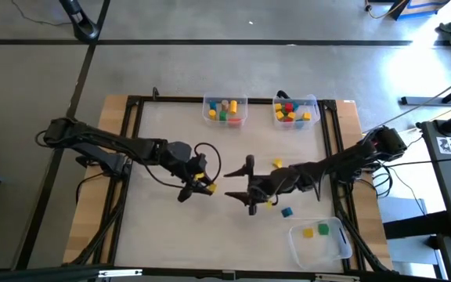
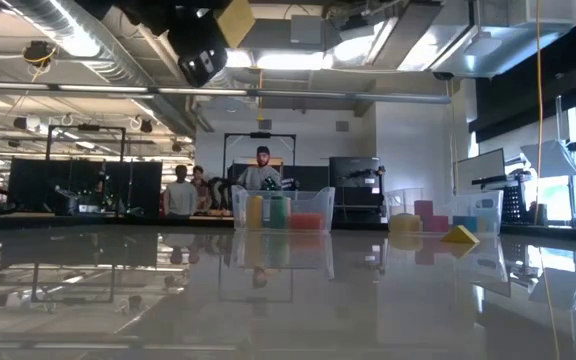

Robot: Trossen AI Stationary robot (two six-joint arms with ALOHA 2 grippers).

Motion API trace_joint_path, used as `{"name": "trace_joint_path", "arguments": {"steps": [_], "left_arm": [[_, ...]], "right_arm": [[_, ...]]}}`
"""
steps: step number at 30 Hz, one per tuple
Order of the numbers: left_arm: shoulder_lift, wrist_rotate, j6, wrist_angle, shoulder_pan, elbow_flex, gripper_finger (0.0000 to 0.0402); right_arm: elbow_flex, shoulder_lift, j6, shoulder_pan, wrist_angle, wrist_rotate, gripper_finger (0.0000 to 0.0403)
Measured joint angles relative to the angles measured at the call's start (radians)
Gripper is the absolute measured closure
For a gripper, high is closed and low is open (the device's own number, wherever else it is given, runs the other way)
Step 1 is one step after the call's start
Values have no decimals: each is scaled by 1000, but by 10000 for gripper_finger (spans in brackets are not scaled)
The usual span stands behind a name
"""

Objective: Sort blocks by size
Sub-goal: Put the yellow block into the bottom transparent bin

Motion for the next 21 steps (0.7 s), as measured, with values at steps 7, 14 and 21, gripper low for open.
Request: {"name": "trace_joint_path", "arguments": {"steps": [7,14,21], "left_arm": [[2,-2,-9,3,1,0,276],[58,9,-8,55,-1,0,276],[90,87,-4,110,-5,0,276]], "right_arm": [[189,73,-50,0,-317,-26,130],[306,191,-161,0,-412,-46,130],[326,228,-193,0,-448,-63,130]]}}
